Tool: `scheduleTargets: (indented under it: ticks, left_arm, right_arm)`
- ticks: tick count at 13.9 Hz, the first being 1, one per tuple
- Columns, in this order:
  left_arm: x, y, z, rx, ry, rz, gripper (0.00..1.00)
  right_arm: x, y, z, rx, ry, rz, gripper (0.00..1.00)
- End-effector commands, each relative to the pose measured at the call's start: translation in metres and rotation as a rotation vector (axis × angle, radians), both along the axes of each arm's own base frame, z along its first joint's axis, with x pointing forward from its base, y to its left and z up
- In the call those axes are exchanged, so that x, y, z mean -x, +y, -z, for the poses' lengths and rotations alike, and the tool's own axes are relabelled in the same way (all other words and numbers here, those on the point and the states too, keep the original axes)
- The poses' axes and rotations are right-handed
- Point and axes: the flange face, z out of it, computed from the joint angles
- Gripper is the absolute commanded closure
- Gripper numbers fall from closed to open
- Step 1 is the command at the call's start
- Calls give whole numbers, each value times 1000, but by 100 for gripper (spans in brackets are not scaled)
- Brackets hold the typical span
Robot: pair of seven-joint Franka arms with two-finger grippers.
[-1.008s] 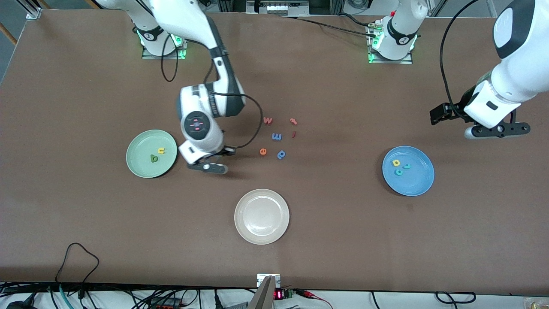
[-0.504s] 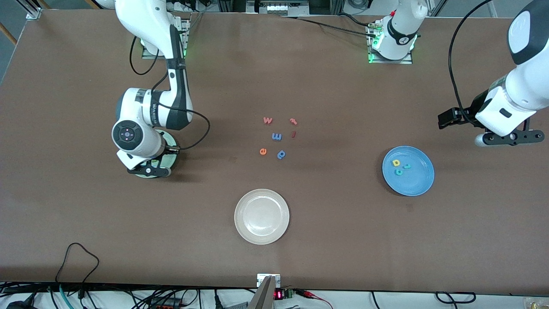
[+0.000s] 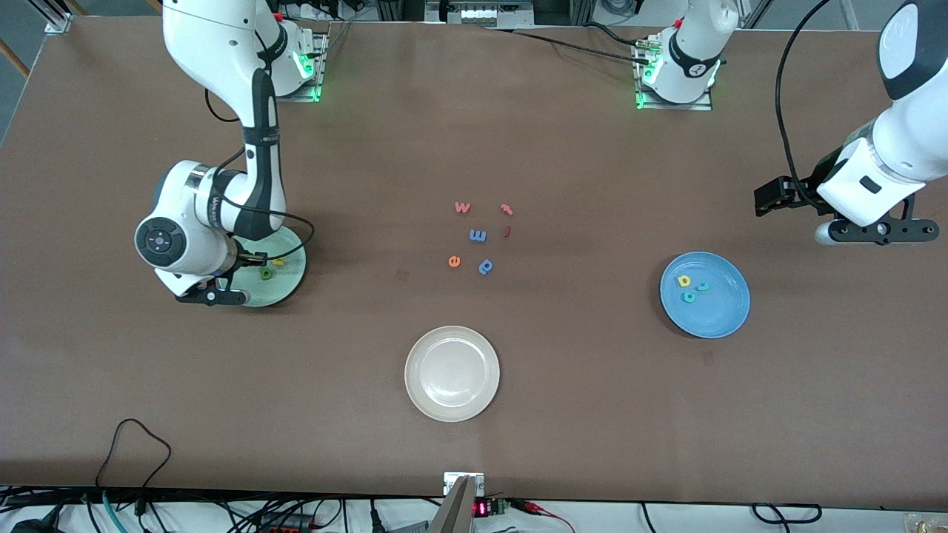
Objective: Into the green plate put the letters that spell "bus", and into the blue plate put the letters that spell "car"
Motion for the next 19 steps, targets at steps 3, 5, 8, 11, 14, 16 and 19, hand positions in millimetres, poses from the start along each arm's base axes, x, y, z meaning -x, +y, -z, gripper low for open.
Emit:
scheduleTargets:
  ticks: [3, 5, 8, 11, 14, 16, 19]
  left_arm:
    - [-1, 1, -7, -18, -13, 28, 0]
    - [-3, 0, -8, -50, -29, 41, 0]
    - [-1, -2, -11, -49, -34, 46, 0]
    - [1, -1, -16, -49, -43, 46, 0]
    - [1, -2, -17, -48, -46, 48, 0]
    - [-1, -3, -16, -48, -52, 48, 0]
    - [0, -10, -17, -47, -54, 60, 0]
  right_arm:
    - [-5, 3, 2, -72, -10, 33, 0]
    - [-23, 15, -40, -106, -82, 37, 0]
    - [-50, 51, -122, -153, -89, 108, 0]
    - [-61, 78, -188, -128, -83, 177, 0]
    - [-61, 76, -265, -83, -98, 149, 0]
    - [-60, 50, -296, -117, -139, 175, 0]
    - [-60, -10, -343, -231, -166, 213, 0]
